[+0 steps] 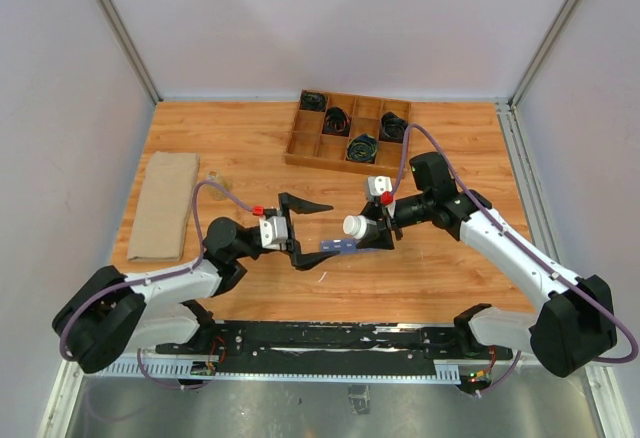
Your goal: Sort the pills into containers
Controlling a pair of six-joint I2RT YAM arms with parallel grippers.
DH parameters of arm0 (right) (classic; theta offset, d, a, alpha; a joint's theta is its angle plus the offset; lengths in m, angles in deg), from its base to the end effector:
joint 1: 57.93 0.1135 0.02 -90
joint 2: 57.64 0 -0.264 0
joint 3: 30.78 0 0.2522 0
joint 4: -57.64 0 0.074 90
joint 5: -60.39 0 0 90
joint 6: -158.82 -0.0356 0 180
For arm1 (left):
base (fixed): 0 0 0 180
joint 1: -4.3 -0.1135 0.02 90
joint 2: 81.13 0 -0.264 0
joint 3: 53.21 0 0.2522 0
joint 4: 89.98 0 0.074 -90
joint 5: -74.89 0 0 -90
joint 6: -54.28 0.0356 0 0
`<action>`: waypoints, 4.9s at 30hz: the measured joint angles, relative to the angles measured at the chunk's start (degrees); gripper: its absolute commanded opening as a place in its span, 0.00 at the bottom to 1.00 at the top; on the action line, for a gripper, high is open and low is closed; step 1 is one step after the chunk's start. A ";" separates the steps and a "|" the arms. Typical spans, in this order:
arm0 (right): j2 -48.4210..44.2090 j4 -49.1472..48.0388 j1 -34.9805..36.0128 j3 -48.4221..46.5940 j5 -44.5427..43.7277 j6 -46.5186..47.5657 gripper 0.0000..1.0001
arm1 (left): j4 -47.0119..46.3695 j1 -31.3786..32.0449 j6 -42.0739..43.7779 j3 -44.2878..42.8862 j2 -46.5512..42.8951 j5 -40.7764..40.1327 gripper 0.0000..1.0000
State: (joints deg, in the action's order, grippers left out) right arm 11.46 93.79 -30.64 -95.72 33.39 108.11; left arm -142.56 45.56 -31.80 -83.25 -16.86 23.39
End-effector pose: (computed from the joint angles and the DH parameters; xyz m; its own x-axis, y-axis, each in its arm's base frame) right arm 0.2042 0.1410 0.2835 0.0692 -0.2878 -0.9552 -0.9925 -0.1167 -0.0368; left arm 0.1437 -0.1555 0.2415 0.3018 -0.1936 -0.9335 0.9419 0.2124 0.2604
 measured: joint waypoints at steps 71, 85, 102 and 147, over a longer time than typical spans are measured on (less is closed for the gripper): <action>-0.15 -1.11 -0.02 0.00 -0.48 -1.55 0.01 | 5.01 9.09 -37.00 -4.04 -0.17 -30.36 0.00; -1.07 -1.33 -0.15 0.00 -0.42 -2.05 0.01 | 42.25 -11.30 -53.70 -2.43 4.24 -44.85 0.03; -1.16 -1.53 -2.29 0.00 -0.13 -2.80 0.01 | 61.90 -11.45 -59.91 -10.10 9.44 -66.23 0.80; -14.88 -5.51 -15.98 -0.33 13.49 0.20 0.03 | 30.18 -11.50 -35.71 7.28 -15.93 -22.93 0.91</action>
State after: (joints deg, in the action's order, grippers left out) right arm -3.42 88.28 -46.62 -96.05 46.87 108.30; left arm -112.38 34.06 -67.51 -75.97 -32.79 0.46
